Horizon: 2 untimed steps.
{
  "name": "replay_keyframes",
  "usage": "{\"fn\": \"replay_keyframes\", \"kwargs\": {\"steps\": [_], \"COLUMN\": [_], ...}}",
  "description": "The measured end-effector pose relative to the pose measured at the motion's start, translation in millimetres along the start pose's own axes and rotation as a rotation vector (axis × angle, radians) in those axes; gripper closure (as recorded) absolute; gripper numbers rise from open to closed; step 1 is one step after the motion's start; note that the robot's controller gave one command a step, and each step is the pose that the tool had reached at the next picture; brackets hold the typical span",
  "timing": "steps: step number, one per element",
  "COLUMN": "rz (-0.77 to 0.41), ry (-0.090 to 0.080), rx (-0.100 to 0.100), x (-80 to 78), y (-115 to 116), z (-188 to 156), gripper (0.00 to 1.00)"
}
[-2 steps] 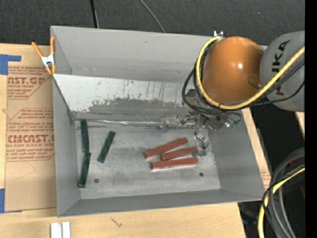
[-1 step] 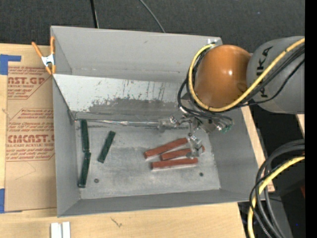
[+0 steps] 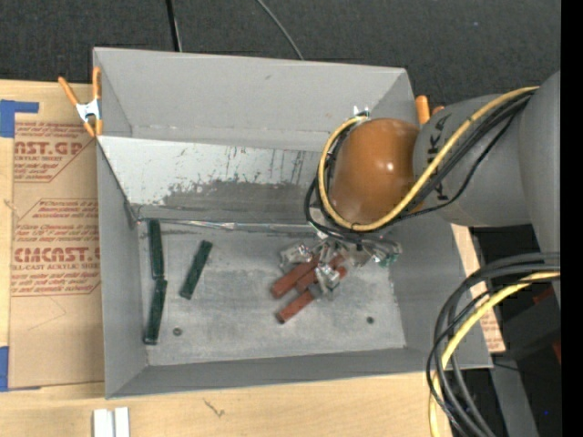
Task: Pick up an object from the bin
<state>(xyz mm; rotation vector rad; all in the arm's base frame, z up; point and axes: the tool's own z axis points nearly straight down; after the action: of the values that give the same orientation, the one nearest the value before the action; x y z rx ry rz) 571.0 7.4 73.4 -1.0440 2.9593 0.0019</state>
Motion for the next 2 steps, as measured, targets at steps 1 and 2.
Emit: {"fn": "replay_keyframes", "kwargs": {"steps": [1,2], "rz": [0.0,0.004], "ry": [0.0,0.001], "rx": [0.0,0.0], "x": [0.0,-7.9], "y": [0.0,38.7], "z": [-0.1,-121.2], "gripper": [1.0,1.0]}}
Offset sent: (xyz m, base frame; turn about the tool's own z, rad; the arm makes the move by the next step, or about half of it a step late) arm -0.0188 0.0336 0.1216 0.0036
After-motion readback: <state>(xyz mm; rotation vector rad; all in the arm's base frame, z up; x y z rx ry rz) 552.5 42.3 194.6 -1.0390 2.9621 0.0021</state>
